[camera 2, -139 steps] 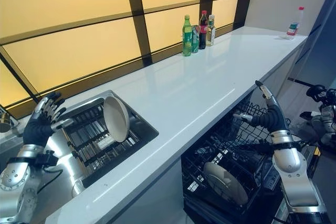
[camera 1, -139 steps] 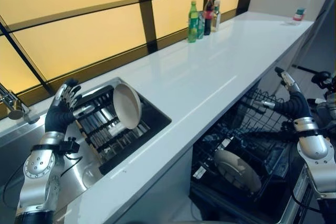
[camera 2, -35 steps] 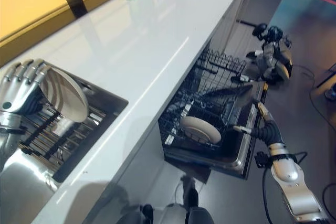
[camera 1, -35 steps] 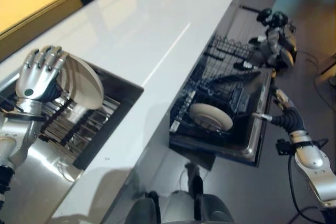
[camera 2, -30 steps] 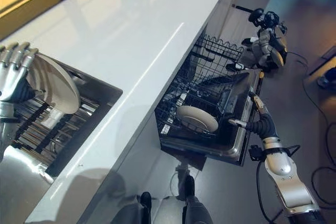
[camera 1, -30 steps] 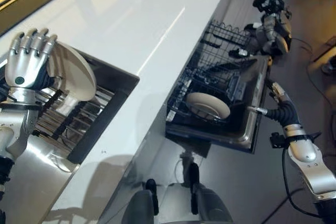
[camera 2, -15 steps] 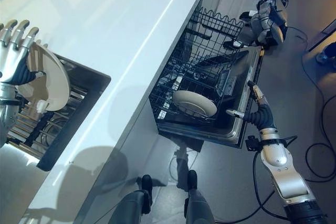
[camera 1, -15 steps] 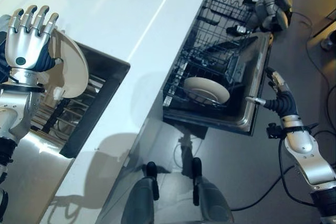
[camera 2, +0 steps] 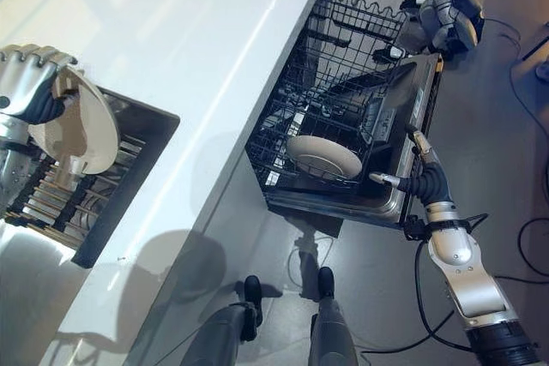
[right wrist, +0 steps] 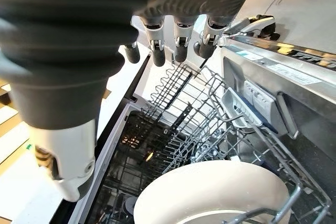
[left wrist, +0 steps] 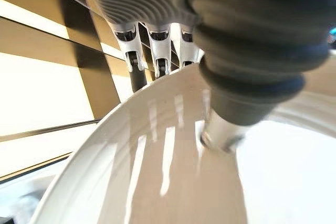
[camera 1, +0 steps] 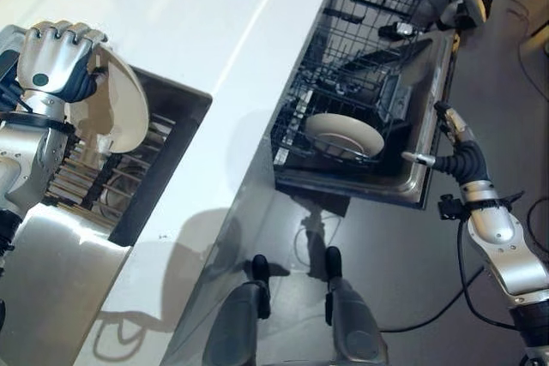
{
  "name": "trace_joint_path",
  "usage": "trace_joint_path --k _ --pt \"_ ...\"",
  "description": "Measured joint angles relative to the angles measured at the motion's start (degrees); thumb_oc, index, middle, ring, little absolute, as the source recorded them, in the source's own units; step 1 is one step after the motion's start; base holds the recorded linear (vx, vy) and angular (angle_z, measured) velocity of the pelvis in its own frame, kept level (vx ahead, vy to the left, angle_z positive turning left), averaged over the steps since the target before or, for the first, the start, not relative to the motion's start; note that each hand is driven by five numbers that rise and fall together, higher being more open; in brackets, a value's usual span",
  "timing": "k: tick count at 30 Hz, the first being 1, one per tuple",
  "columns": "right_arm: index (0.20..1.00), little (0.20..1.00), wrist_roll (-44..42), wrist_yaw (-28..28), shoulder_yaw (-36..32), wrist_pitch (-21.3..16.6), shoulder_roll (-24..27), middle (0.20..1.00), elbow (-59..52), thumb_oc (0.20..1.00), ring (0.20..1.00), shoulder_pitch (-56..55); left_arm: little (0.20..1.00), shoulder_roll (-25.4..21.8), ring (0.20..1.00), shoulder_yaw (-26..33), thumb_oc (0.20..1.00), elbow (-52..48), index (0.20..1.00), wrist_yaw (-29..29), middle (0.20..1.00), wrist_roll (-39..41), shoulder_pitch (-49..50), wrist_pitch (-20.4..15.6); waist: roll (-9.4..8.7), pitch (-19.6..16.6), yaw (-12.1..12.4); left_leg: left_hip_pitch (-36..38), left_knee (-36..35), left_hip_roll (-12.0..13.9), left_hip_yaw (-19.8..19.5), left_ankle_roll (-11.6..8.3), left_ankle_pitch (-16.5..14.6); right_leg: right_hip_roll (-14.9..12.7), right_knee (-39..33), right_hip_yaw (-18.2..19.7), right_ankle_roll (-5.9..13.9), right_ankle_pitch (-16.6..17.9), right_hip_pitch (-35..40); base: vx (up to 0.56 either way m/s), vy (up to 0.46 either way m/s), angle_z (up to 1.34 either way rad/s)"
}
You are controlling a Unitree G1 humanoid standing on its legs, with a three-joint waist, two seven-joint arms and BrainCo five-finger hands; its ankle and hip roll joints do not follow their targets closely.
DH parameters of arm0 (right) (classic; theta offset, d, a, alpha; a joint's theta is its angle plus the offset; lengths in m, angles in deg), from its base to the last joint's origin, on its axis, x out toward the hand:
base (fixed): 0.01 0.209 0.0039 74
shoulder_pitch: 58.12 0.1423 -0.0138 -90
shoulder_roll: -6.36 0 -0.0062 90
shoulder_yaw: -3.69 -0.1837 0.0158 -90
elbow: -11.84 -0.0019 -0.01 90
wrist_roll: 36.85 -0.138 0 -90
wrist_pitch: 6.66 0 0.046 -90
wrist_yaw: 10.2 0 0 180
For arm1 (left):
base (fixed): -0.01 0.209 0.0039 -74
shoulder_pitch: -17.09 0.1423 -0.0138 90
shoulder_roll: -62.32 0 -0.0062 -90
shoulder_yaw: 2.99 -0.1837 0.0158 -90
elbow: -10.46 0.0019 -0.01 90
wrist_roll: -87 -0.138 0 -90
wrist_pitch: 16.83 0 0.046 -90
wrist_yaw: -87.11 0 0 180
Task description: Pick up plates and place into dishwasher.
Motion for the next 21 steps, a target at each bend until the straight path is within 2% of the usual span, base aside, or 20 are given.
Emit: trace_joint_path --k 8,15,21 --pt "1.000 1.000 0.00 -2.76 -2.36 -0.01 0.03 1.000 -0.04 1.000 1.000 -0.90 0.200 0.12 0.200 0.81 0.200 0.02 0.200 2.40 0.200 -0.70 5.29 -2.47 0.91 0.38 -1.21 6.11 -2.78 -0.69 -0.35 0.05 0.12 -0.61 -0.33 -0.10 0.20 -0.45 4.56 0.06 0.020 -0.06" --pt "1.000 1.000 -0.01 -4.56 -3.08 0.00 0.07 1.000 -0.07 1.000 1.000 -3.43 0.200 1.39 0.200 4.00 0.200 -1.20 0.200 3.37 0.200 -0.75 10.30 -4.82 1.56 0.05 -1.24 10.72 -4.91 -0.90 -1.39 -0.35 0.49 -0.58 -0.71 -0.46 0.10 -1.14 8.48 0.07 -0.002 0.01" --pt "1.000 1.000 -0.01 -6.11 -4.87 0.02 0.14 1.000 -0.28 1.000 1.000 -5.59 0.200 4.81 0.200 6.45 0.200 -1.58 0.200 3.75 0.200 -0.72 15.64 -6.09 3.92 -3.42 -1.09 13.98 -8.17 -1.11 -3.13 -0.85 1.72 -0.53 -2.24 -2.08 -0.20 -1.42 11.71 0.04 -0.024 0.11"
